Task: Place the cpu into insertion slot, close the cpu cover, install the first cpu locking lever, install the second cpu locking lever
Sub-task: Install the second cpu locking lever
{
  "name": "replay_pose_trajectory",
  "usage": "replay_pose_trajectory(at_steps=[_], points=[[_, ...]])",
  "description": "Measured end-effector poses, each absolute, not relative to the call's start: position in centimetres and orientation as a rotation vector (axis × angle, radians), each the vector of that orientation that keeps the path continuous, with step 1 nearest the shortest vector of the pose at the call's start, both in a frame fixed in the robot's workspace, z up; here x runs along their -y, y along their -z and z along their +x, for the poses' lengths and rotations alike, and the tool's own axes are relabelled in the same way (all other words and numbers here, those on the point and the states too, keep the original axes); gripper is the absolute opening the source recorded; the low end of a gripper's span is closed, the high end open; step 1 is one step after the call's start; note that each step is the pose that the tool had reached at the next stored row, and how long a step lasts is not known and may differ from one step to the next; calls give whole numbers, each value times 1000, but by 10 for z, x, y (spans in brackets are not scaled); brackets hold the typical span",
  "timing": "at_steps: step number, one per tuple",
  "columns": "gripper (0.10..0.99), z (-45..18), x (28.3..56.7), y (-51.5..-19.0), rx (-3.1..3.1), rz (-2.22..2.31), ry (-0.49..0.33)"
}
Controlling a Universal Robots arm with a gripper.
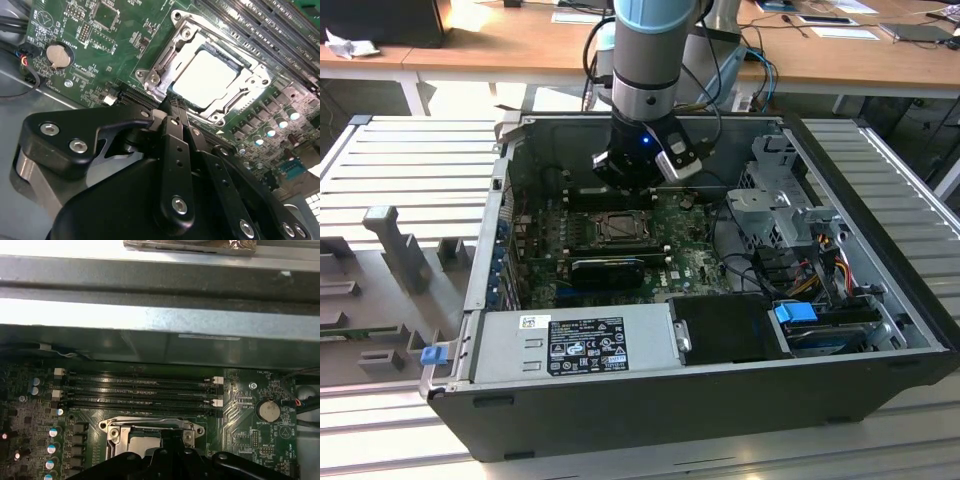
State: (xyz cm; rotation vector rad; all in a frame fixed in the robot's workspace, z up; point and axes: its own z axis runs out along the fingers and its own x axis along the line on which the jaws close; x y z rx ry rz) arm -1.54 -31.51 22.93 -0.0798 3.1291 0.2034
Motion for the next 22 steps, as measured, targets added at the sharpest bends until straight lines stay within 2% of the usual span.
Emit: replay_pose_trajectory(at_steps=[22], points=[[106, -15, 327, -229, -3129, -80, -203]])
